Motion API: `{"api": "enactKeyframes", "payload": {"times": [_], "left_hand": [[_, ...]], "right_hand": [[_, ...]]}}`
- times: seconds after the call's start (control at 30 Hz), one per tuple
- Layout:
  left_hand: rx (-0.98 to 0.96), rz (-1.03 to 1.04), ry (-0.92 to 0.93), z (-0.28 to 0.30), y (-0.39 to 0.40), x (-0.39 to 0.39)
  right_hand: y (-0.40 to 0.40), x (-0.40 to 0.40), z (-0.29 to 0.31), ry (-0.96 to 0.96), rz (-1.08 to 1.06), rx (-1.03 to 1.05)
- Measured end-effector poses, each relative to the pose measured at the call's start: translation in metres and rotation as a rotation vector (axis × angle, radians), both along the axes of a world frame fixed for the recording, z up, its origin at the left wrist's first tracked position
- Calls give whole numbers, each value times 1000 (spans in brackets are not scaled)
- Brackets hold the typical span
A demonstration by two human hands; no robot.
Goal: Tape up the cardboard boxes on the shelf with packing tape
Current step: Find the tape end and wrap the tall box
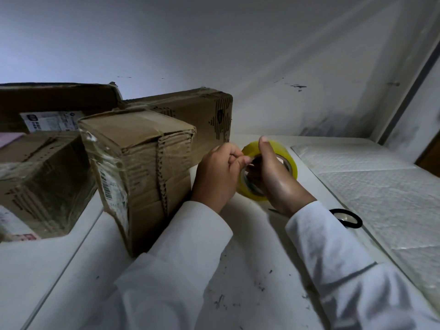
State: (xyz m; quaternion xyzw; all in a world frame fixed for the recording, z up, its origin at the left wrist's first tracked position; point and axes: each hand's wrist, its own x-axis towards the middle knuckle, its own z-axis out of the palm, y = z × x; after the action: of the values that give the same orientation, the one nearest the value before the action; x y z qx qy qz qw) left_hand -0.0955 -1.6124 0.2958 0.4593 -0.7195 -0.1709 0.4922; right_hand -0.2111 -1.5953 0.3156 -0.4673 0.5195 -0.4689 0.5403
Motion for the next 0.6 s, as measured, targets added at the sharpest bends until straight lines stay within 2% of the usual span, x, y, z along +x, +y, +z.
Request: {"api": "enactKeyframes", "payload": {"times": [0.13,0.2,0.3,0.43,0.6], "left_hand": [[-58,-26,-20,-3,3,-5],[-136,-16,30,-2,4,-8],[-155,-10,59,0,5,-8],[-119,-5,19,-2,5,-7],[-47,61,160,0,2,-5]], "right_hand": [[-7,2,-3,-57,7,22],[-10,2,-4,-154,5,37],[-9,3,-4,-280,-10,20],[-9,3,-4,-187,-48,-21],[-13,5,-6,-180,-81,-66]]}}
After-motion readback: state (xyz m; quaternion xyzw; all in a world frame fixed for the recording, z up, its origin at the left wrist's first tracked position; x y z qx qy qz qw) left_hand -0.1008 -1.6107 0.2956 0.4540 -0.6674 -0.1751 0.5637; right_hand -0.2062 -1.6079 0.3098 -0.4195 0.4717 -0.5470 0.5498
